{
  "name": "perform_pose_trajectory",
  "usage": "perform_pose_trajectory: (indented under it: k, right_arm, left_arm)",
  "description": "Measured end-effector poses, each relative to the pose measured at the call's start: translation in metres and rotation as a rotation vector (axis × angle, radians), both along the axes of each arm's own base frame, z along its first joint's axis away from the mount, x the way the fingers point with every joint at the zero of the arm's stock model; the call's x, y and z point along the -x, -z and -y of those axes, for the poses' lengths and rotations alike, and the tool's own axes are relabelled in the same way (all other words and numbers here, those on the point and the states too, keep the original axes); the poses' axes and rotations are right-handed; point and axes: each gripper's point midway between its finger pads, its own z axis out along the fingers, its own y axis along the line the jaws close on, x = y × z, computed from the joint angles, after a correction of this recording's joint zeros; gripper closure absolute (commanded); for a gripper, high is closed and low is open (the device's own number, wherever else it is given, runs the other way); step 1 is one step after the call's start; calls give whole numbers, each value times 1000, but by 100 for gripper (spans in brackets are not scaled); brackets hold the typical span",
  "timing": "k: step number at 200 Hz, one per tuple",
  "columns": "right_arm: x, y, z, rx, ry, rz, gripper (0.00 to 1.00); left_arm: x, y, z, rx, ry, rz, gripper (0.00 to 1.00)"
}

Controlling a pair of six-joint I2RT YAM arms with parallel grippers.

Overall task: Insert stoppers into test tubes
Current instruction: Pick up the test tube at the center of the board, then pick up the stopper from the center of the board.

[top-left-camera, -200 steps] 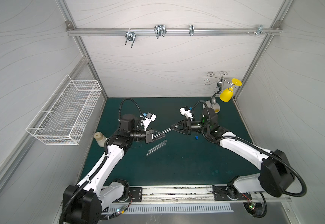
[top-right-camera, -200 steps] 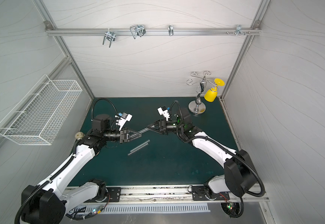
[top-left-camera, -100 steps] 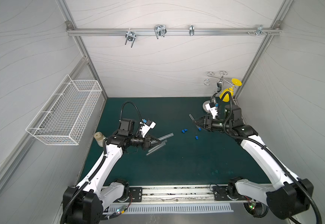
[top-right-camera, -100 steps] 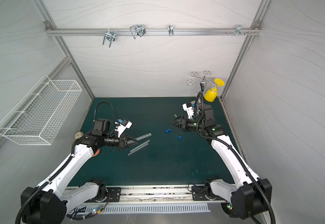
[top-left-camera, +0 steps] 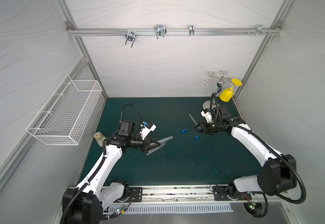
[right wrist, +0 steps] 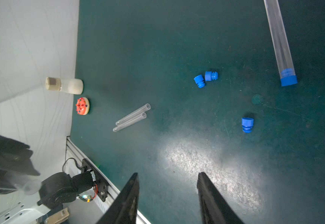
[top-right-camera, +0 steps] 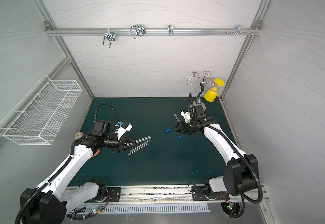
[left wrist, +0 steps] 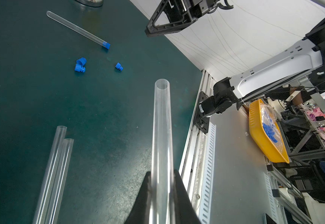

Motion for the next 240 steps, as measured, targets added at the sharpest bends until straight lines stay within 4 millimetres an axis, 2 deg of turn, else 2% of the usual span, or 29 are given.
perform_pose_trajectory:
  k: [63,123,168,240]
  right_arm:
    - [-31,25,-53,201,-188,49,52]
    - [-58,63,-82,382,-294,55,57]
    - [-68,90,-88,487,-341,38,58]
    - [-87,117,-83,601,-357,23,59]
  left_arm:
    - [0,-2,-2,-2,-6,15,100]
    - [1,-2,-2,-3,-7,14,100]
    - [1,-3,-2,-3,-8,15,100]
    - [1,-3,-2,-3,-8,14,100]
